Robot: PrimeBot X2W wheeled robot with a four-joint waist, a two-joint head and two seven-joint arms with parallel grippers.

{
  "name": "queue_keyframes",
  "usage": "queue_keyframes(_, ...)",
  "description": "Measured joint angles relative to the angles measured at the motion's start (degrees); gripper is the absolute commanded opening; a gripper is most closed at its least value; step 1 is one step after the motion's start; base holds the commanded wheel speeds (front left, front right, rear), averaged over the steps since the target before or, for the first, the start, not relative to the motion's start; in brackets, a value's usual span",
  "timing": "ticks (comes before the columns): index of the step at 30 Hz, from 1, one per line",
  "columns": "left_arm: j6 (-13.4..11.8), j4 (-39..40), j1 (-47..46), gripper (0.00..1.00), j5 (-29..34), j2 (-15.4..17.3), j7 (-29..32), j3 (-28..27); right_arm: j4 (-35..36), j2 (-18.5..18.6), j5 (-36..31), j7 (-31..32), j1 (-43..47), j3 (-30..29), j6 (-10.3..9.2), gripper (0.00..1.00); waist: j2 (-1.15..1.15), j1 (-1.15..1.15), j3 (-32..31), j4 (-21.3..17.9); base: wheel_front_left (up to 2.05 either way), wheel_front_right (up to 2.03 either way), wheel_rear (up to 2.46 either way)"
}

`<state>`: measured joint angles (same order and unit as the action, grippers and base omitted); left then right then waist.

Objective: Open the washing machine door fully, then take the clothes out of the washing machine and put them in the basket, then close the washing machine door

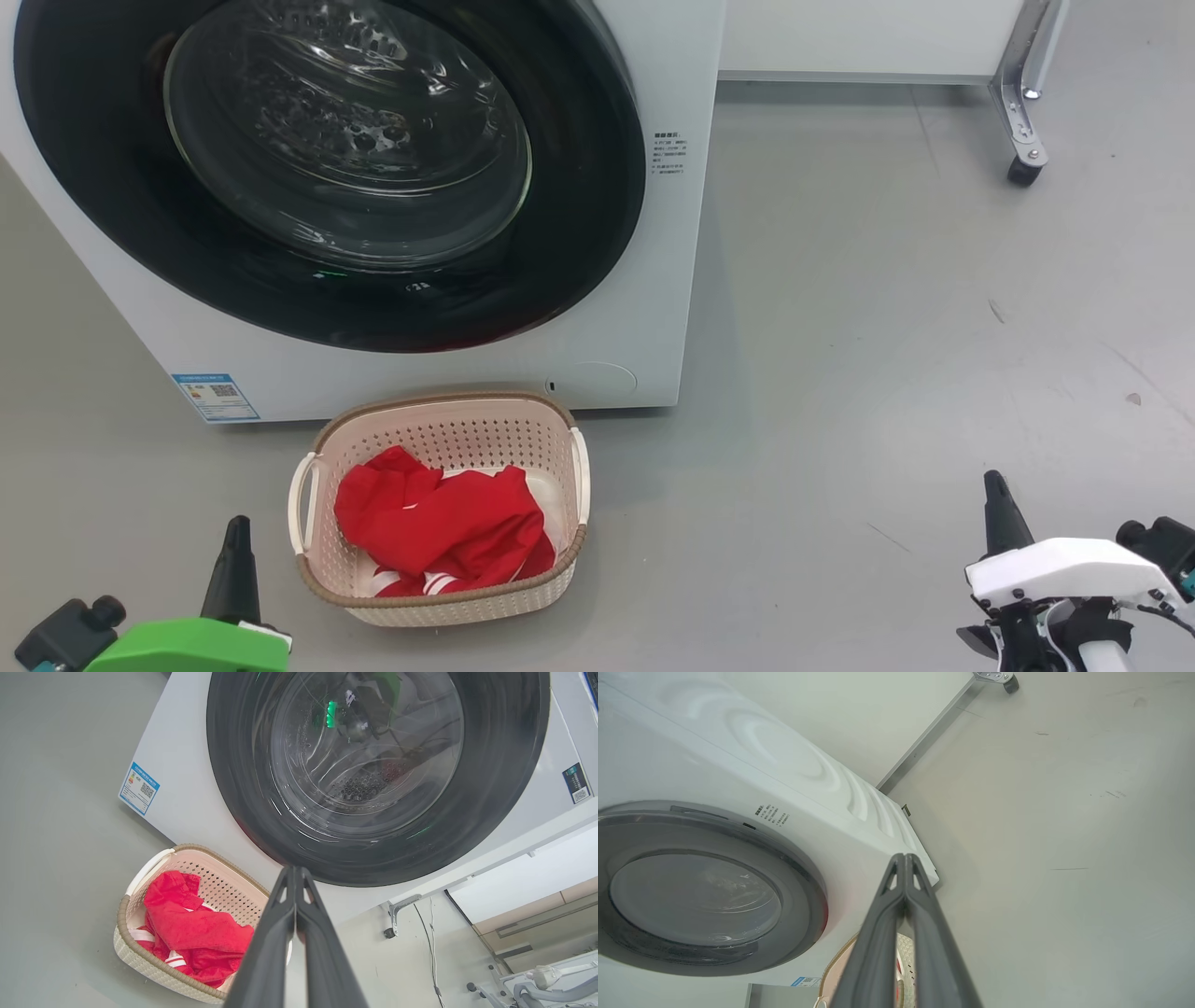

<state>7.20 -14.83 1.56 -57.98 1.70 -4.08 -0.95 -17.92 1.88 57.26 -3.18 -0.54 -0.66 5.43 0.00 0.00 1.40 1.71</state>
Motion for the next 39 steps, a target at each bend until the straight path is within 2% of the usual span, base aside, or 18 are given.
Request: queue_keyframes(39,0.0,-0.3,-3.4,0.0,-27.9,1.1,6.9,-1.0,1.3,0.1,27.6,7.4,-2.5,-5.4,1.03,0.0,0.0,0.0,-1.0,-1.4,0.0,0.0,0.0)
